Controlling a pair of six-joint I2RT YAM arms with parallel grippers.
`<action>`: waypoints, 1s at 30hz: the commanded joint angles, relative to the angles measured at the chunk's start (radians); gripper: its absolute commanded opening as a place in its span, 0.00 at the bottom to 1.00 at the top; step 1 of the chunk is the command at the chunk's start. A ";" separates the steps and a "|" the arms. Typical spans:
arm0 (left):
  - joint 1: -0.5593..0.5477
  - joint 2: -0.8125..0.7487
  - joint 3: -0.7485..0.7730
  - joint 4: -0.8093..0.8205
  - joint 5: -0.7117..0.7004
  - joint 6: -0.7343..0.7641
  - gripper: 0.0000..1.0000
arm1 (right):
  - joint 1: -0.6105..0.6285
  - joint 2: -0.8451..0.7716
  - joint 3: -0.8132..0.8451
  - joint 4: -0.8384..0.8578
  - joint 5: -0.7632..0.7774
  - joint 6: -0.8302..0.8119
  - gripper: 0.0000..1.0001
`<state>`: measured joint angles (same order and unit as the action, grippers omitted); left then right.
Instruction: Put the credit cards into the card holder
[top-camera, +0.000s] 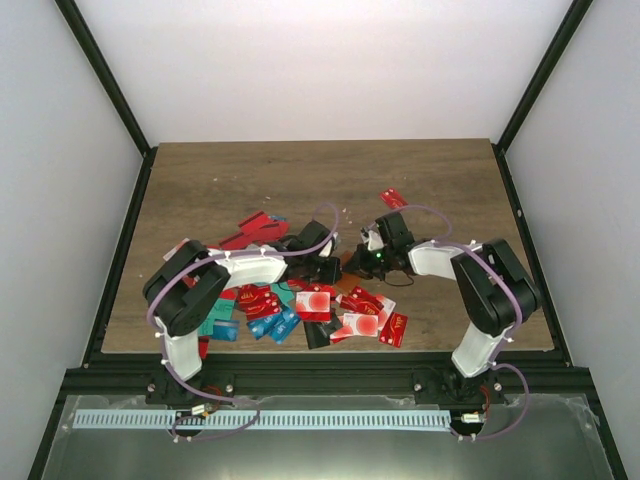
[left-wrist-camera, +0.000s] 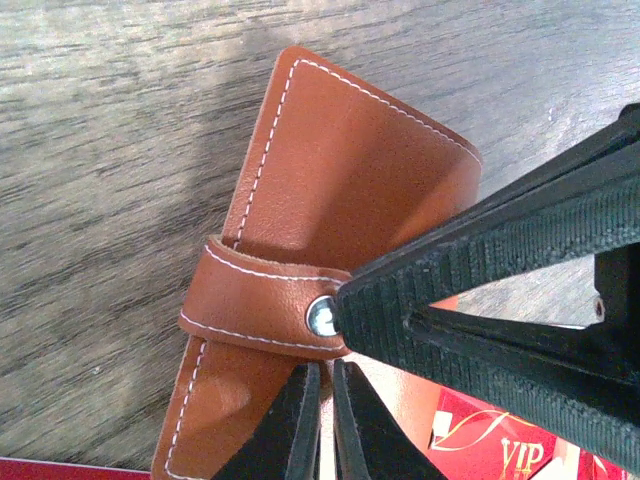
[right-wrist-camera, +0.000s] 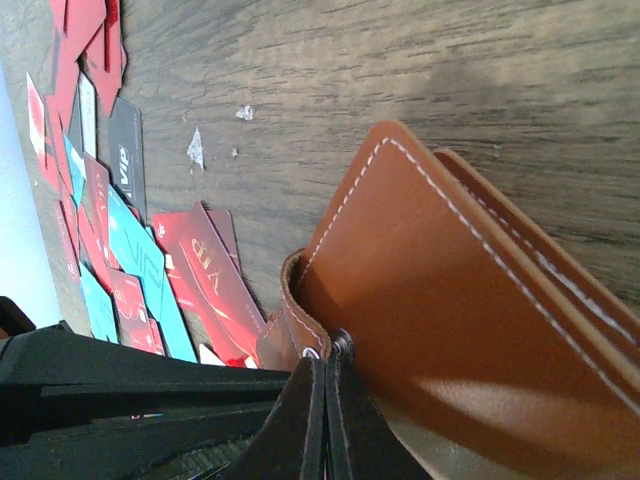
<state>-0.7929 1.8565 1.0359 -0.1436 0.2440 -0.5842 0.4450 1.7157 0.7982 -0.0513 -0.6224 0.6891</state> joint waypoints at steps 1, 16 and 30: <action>-0.003 0.085 -0.023 -0.117 -0.103 -0.001 0.08 | 0.009 -0.031 0.039 -0.077 0.002 -0.018 0.01; -0.007 0.086 -0.021 -0.123 -0.103 0.000 0.08 | -0.021 0.027 0.008 -0.040 0.056 -0.039 0.01; -0.007 0.087 -0.019 -0.125 -0.104 -0.002 0.08 | -0.056 0.121 -0.036 0.015 0.110 -0.057 0.01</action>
<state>-0.8013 1.8645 1.0489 -0.1474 0.2138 -0.5842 0.4107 1.7519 0.8013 -0.0116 -0.6296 0.6537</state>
